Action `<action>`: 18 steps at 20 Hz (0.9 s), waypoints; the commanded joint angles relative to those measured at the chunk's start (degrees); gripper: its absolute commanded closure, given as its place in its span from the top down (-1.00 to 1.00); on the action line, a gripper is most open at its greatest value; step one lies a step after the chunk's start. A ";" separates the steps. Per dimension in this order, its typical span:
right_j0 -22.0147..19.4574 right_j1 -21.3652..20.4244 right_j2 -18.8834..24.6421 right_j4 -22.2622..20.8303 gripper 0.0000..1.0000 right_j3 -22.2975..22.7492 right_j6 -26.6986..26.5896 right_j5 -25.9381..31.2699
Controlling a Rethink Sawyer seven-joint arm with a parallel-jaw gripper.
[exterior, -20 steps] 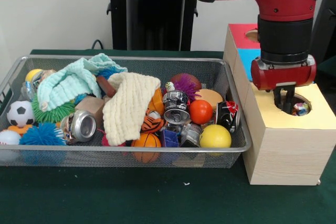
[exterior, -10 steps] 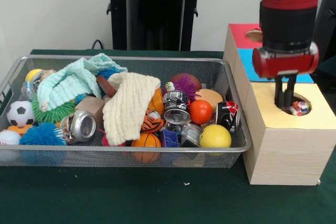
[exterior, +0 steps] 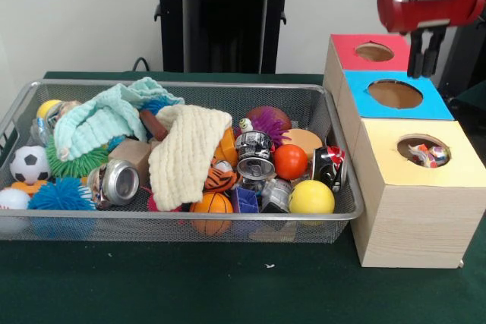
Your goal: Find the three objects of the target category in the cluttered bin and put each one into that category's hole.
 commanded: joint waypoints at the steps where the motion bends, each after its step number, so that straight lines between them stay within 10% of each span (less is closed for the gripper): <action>1: -2.19 -0.61 1.17 -1.30 -1.00 -2.42 3.69 3.37; 18: -5.07 5.49 -1.45 -17.09 -1.00 -4.30 -0.79 -21.25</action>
